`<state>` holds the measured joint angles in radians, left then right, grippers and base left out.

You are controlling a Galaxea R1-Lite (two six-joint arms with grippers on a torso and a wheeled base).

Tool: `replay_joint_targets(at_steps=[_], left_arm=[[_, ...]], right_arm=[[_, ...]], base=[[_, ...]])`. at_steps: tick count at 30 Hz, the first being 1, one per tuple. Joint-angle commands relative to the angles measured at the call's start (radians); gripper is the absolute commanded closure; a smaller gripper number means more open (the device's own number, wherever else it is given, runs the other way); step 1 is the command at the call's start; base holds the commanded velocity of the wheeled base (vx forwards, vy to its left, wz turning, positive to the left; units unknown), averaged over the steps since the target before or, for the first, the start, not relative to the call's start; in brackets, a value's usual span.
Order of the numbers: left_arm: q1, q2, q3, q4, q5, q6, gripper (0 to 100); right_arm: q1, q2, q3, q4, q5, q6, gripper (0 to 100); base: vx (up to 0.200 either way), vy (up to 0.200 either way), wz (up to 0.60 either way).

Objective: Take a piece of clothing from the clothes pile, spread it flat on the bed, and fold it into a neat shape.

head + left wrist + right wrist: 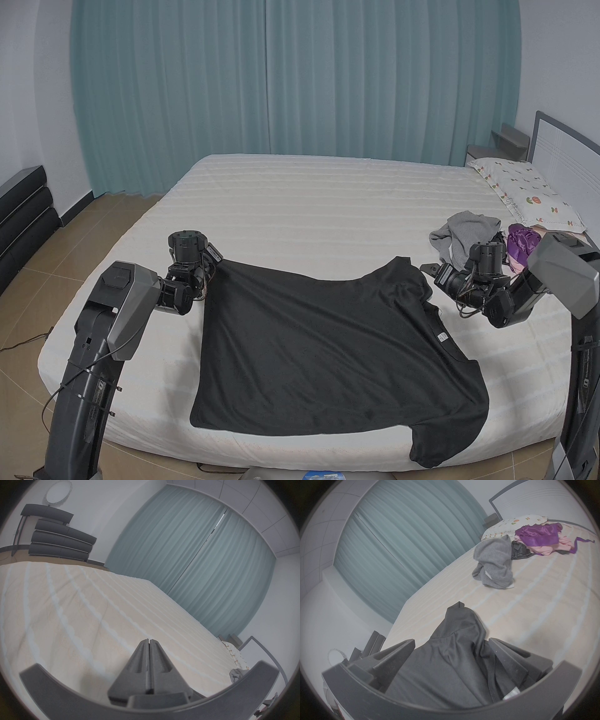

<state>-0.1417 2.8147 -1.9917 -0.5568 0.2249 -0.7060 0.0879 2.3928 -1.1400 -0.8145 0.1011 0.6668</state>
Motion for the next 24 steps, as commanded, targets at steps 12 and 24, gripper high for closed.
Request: replay_joint_targets(at_steps=[12,24], left_arm=[[0.042,-0.05,-0.008,-0.014,0.042,0.003,100],[0.053,-0.043,-0.008,-0.014,0.048,0.002,100]], right_arm=[[0.029,0.376,-0.652,0.37,-0.021,-0.029,0],[0.055,0.503,-0.86,0.462,-0.092,-0.09,0]], base=[[0.0,0.0,0.0],[0.0,0.0,0.0]])
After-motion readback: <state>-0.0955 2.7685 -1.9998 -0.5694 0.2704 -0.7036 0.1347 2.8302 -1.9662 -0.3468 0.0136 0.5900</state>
